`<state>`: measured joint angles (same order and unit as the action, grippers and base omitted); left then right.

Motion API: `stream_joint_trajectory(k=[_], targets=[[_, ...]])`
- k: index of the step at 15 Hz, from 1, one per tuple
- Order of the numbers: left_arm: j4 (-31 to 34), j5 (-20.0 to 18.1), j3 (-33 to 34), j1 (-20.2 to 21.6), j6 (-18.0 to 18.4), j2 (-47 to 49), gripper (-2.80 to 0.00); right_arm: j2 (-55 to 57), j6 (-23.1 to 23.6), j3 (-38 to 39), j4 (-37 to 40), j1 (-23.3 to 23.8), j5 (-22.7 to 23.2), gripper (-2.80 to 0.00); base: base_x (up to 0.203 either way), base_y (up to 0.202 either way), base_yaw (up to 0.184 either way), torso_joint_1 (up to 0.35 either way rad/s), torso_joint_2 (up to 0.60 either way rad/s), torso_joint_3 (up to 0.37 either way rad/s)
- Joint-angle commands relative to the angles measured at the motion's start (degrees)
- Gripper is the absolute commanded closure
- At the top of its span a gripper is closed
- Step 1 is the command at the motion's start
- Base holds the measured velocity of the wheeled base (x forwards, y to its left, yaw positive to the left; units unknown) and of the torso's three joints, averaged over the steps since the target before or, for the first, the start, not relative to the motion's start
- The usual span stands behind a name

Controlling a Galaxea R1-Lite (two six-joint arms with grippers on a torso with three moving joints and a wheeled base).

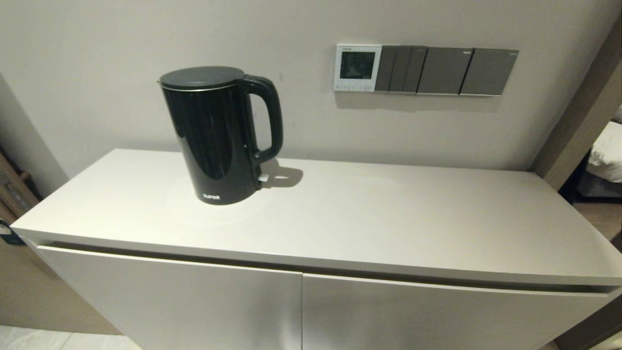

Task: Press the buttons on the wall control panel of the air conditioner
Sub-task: Turn on the central air conditioner

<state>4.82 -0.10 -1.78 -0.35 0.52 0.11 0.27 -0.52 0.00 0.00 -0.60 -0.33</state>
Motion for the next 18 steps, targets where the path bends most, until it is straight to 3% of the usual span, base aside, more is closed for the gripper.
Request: stream_joint_trajectory(k=[1, 10, 13, 18], targets=[[0.0, 0.0, 0.0, 0.0, 0.0, 0.0, 0.0, 0.1, 0.0, 0.2, 0.0, 0.0, 0.0, 0.0, 0.0, 0.0, 0.0, 0.0, 0.0, 0.0], [0.0, -0.1, 0.0, 0.0, 0.0, 0.0, 0.0, -0.2, 0.5, -2.3, -0.9, -0.1, 0.5, 0.0, 0.0, 0.0, 0.0, 0.0, 0.0, 0.0], [0.0, 0.0, 0.0, 0.0, 0.0, 0.0, 0.0, 2.5, 0.5, -14.6, 1.1, -0.2, 3.2, 0.0, 0.0, 0.0, 0.0, 0.0, 0.0, 0.0], [0.0, 0.0, 0.0, 0.0, 0.0, 0.0, 0.0, 20.6, 0.7, -38.4, 2.4, -0.1, 4.5, 0.0, 0.0, 0.0, 0.0, 0.0, 0.0, 0.0]])
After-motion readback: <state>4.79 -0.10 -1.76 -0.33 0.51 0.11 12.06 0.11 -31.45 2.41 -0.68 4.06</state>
